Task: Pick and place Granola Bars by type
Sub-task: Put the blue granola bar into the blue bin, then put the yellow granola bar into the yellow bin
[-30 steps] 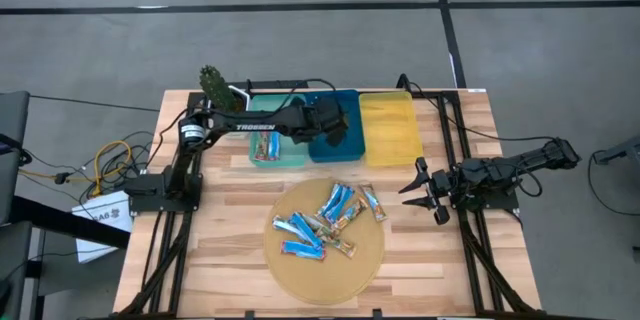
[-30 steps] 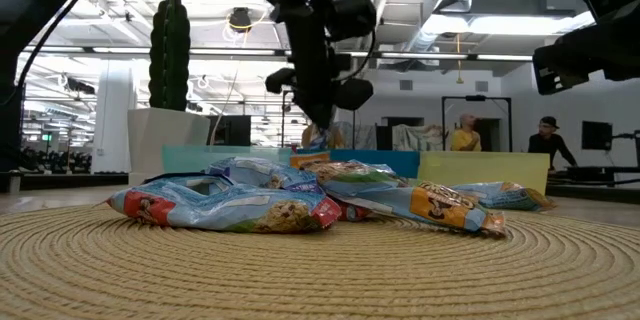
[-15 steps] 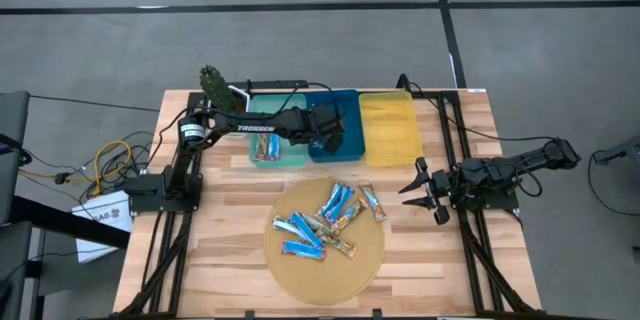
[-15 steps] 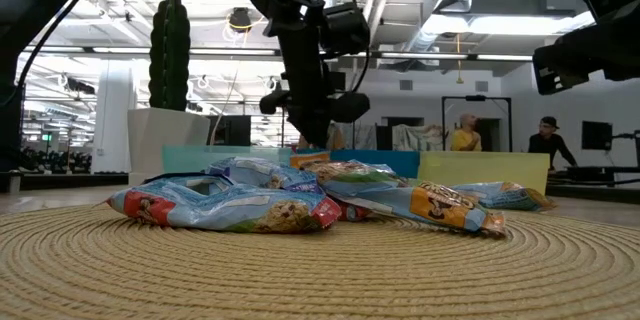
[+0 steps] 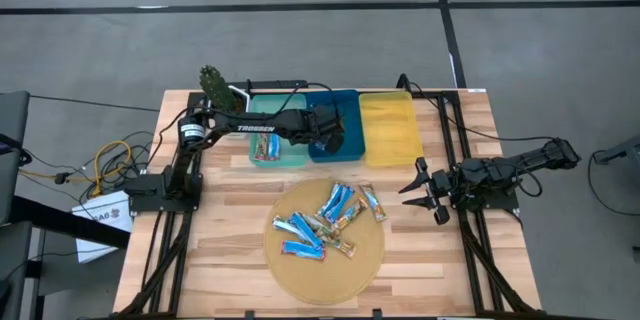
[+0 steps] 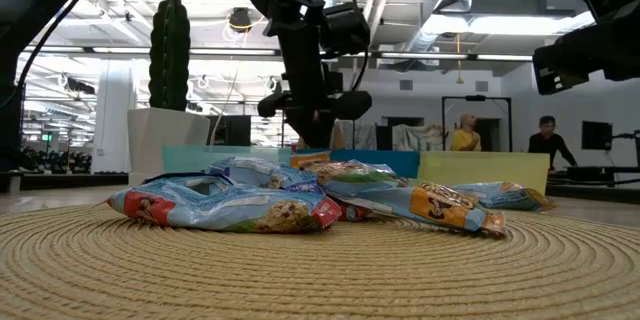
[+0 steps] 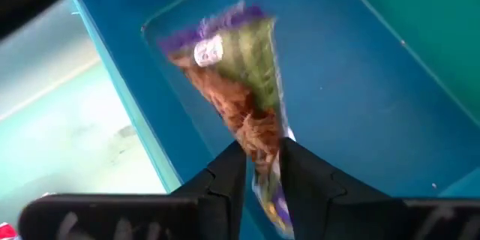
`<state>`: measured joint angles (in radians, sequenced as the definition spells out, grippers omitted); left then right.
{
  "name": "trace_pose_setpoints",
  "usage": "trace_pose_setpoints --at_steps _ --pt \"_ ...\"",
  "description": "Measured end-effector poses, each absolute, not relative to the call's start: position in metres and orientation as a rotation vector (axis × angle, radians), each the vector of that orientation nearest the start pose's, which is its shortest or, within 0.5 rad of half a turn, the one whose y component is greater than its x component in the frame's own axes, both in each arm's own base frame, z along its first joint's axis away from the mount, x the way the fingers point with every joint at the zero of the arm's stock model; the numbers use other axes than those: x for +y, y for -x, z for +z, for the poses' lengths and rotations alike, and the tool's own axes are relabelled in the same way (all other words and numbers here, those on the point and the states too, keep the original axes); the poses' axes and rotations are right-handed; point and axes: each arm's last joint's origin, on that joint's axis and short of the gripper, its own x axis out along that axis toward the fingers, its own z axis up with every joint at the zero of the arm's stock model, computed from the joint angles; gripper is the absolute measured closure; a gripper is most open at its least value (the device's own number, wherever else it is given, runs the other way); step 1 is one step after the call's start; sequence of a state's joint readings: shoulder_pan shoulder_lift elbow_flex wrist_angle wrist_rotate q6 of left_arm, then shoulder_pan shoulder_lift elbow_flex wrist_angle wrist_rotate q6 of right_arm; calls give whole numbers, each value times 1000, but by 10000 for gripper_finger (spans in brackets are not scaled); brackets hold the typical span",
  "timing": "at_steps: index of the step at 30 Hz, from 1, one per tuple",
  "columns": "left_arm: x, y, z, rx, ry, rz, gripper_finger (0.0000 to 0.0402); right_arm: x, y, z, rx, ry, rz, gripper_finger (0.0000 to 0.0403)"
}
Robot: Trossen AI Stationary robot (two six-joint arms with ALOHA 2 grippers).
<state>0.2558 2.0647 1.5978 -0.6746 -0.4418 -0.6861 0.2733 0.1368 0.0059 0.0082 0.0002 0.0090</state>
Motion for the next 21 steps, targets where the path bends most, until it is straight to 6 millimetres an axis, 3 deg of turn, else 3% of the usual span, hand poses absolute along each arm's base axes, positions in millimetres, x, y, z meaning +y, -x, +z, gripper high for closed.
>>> trace_pose_setpoints --at_steps 13,21 --pt "119 -414 194 908 458 952 309 28 -101 155 123 8 272 268" --pt "103 -428 200 846 344 830 309 28 -101 155 123 8 272 269"
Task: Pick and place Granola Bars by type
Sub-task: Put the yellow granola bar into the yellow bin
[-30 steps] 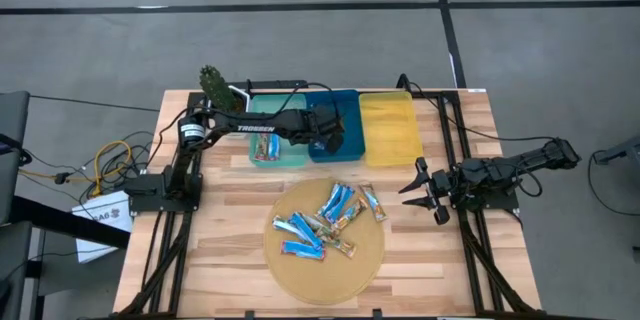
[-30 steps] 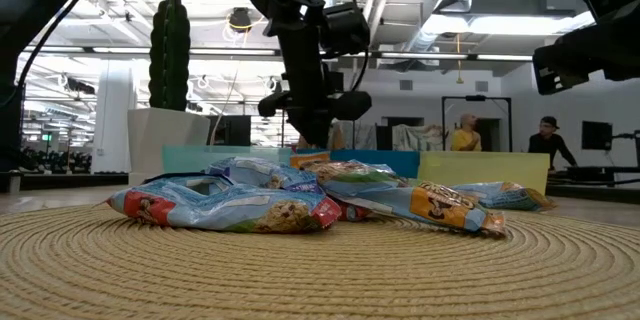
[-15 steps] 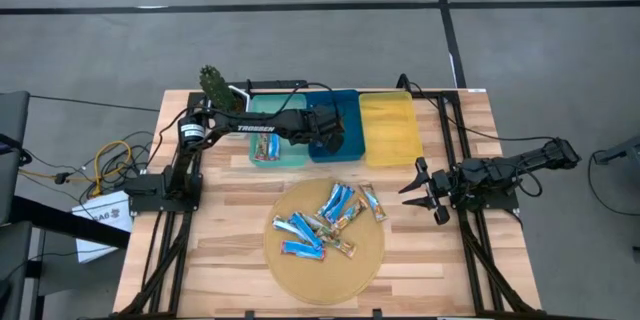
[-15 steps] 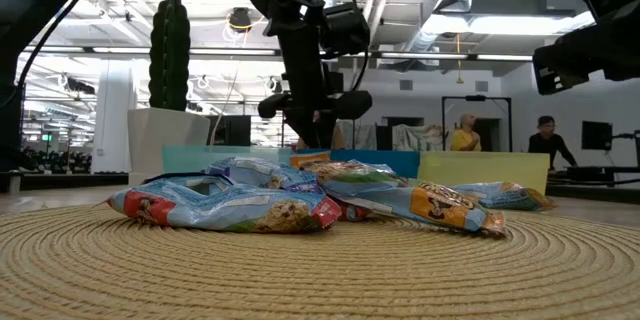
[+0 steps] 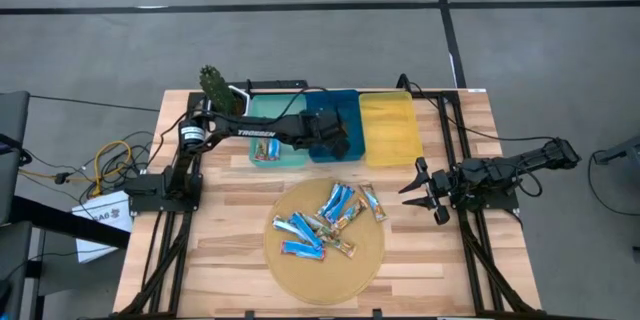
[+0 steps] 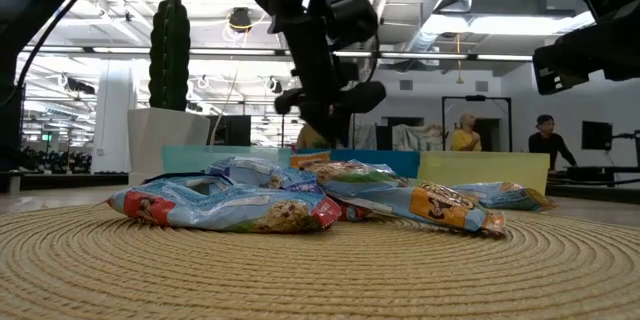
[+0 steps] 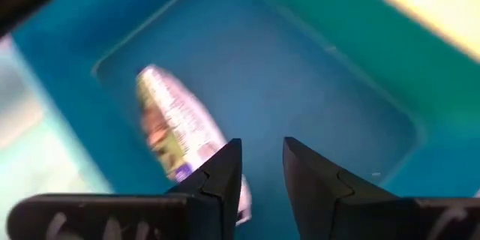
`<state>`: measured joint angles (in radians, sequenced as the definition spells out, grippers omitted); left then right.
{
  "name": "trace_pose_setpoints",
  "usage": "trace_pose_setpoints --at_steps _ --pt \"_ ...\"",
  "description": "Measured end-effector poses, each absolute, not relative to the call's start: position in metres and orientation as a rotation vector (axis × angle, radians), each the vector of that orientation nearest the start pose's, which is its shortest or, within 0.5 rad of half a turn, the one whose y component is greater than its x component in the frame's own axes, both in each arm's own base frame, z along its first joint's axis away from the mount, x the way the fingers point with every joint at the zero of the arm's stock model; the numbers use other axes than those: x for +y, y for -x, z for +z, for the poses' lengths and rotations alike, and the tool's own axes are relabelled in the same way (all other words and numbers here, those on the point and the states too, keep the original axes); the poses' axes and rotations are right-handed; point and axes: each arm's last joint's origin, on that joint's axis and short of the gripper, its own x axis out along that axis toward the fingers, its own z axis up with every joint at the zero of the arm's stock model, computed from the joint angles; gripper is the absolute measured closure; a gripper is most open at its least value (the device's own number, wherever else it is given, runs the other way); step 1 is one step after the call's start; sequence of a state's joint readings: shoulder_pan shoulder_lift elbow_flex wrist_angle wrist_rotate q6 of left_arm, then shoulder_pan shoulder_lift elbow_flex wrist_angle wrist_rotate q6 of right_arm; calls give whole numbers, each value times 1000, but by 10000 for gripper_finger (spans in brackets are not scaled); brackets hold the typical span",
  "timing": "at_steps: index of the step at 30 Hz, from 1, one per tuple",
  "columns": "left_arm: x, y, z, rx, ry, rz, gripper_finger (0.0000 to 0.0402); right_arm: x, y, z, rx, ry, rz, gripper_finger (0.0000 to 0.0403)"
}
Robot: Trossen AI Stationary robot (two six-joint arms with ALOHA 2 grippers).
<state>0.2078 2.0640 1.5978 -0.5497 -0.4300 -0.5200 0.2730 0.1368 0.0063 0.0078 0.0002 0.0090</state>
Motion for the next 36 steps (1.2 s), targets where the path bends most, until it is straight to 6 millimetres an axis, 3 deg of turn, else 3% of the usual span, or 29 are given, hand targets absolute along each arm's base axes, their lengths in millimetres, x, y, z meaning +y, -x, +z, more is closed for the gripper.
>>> trace_pose_setpoints --at_steps 6,12,23,28,36 --pt "76 -444 209 804 177 638 309 28 -101 155 123 8 272 270" --pt "38 -456 215 778 -45 397 309 28 -101 155 123 8 272 268" --pt "-37 -459 216 772 -333 -47 309 28 -101 155 123 8 272 268" --pt "-65 -456 216 755 -380 -183 309 28 -101 155 123 8 272 270" --pt "-88 -451 215 764 -354 -216 309 28 -101 155 123 8 272 270"
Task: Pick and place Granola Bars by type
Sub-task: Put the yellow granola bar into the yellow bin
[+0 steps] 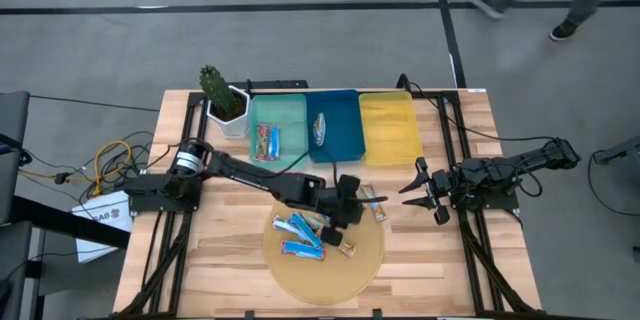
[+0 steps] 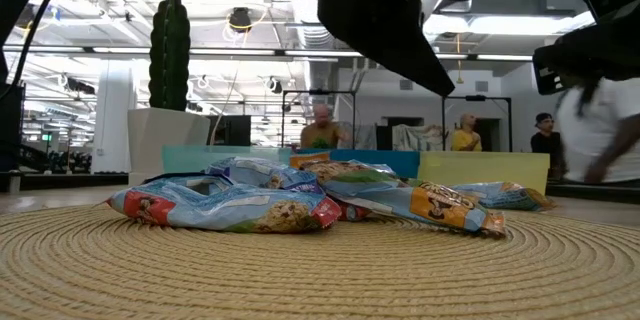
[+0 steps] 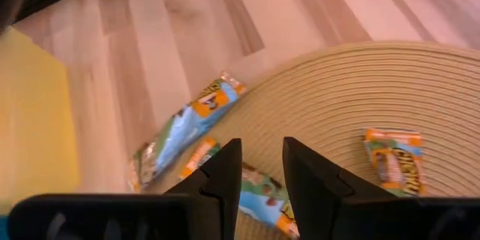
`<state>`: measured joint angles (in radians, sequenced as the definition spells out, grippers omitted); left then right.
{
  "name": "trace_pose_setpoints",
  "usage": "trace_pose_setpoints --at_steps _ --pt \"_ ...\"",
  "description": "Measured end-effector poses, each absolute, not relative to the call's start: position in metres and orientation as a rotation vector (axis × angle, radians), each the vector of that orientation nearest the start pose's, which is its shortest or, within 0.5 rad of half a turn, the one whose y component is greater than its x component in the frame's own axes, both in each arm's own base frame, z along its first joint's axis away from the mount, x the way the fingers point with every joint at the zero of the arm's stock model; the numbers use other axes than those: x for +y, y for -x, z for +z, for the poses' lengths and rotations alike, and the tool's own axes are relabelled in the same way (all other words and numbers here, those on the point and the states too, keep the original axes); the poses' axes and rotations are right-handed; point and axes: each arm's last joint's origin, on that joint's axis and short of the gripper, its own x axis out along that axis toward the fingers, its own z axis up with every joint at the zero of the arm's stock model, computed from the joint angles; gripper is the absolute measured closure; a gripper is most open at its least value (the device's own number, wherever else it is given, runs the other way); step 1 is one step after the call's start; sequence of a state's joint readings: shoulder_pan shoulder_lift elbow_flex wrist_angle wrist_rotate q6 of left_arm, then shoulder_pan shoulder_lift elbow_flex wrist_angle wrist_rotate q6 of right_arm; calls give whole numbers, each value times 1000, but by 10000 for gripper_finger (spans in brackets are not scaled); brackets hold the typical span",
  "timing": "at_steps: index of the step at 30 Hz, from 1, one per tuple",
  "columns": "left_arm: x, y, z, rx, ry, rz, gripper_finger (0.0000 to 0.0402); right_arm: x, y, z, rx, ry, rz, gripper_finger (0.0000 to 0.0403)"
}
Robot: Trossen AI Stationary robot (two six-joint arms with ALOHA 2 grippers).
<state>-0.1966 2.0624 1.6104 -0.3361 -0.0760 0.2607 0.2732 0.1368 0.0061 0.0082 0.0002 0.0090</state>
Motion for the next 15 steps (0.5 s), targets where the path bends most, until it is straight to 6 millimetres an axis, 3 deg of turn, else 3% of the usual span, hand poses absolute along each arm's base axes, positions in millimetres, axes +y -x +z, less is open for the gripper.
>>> trace_pose_setpoints --at_steps 15 --pt "-140 -424 204 924 -395 -254 333 28 -101 155 123 8 272 269"
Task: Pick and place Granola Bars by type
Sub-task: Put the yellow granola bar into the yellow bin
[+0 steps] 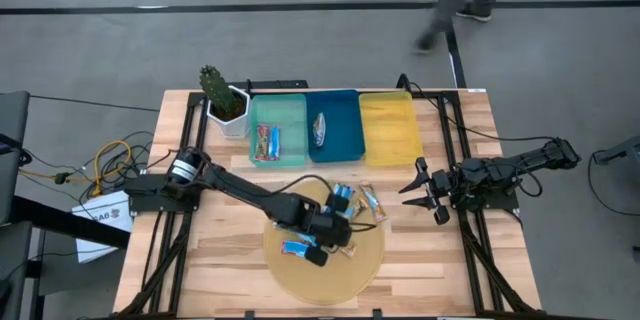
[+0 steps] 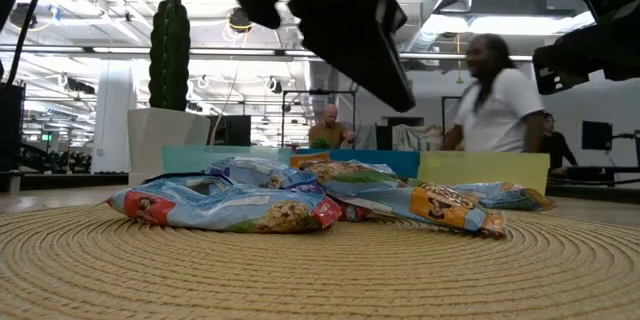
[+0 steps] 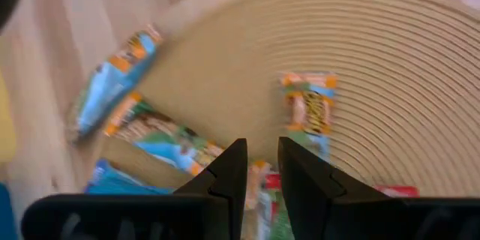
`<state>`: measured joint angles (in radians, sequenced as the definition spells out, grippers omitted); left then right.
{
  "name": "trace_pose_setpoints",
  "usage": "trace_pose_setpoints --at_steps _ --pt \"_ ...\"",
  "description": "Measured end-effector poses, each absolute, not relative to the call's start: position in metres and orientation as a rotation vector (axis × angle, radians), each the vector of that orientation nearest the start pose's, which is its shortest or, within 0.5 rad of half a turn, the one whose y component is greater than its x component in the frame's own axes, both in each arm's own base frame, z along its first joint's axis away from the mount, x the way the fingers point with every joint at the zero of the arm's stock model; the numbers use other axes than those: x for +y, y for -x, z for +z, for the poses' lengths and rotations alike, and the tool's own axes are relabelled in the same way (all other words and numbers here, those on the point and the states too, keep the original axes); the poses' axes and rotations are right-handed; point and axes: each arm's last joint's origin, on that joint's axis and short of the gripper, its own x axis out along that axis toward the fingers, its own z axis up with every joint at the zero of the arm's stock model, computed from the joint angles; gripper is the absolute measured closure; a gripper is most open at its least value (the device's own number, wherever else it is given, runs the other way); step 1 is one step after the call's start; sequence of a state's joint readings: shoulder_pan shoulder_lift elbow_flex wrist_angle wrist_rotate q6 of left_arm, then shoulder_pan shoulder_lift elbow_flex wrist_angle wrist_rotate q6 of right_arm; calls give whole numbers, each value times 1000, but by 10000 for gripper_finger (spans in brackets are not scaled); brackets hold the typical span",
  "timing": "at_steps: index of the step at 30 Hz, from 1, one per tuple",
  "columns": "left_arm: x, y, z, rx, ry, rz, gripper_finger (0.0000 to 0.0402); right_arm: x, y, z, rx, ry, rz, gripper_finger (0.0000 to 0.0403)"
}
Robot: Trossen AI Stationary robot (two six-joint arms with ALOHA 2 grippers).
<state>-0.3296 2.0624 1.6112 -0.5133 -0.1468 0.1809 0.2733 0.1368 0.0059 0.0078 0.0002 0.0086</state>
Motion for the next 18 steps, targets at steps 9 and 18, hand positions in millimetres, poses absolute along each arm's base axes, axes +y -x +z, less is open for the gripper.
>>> trace_pose_setpoints --at_steps 9,18 --pt "-166 -400 201 1033 -356 -272 338 28 -101 155 123 8 272 270" --pt "-173 -393 195 1021 -440 -257 336 28 -101 155 123 8 272 270"
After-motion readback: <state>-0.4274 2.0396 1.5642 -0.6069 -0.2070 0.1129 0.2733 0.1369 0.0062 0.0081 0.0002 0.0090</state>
